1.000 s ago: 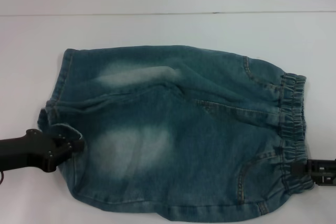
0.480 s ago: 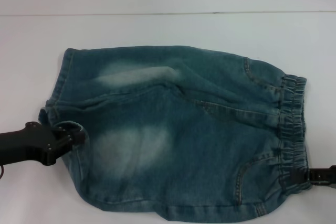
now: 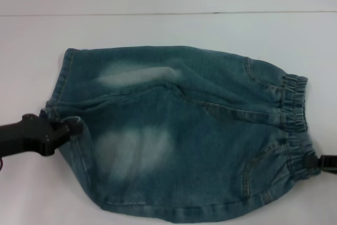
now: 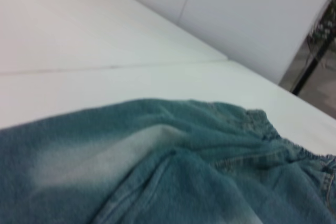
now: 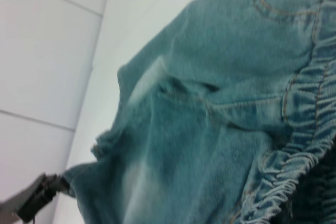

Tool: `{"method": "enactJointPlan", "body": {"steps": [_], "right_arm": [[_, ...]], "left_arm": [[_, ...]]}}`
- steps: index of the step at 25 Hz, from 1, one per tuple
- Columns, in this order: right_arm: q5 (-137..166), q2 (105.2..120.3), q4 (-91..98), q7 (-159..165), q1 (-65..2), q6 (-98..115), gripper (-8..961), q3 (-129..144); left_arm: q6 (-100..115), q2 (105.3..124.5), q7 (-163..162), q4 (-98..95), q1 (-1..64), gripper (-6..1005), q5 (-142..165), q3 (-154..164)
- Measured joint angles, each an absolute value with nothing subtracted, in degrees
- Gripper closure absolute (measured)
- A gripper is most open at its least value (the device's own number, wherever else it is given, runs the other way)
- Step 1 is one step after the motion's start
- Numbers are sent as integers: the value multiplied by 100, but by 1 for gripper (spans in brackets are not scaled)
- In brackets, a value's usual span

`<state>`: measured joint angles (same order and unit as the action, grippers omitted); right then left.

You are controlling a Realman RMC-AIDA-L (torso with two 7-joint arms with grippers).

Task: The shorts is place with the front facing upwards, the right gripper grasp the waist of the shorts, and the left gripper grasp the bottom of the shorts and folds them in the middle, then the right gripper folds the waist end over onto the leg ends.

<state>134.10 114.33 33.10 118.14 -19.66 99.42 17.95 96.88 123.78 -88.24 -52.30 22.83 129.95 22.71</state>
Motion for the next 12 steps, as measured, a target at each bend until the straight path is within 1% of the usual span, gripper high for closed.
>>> {"method": "enactJointPlan", "body": {"steps": [3,12], "right_arm": [[13313,11433,3269,11804,-1967,9975,914,1475],[11938,11442,2547,11855,-1985,9695,915,801]], "left_arm": [[9603,12369,-8822,-5227,2252,953,12730,2220],[8630,12386,-8972,-4908,2319,953,11629,1777]]}}
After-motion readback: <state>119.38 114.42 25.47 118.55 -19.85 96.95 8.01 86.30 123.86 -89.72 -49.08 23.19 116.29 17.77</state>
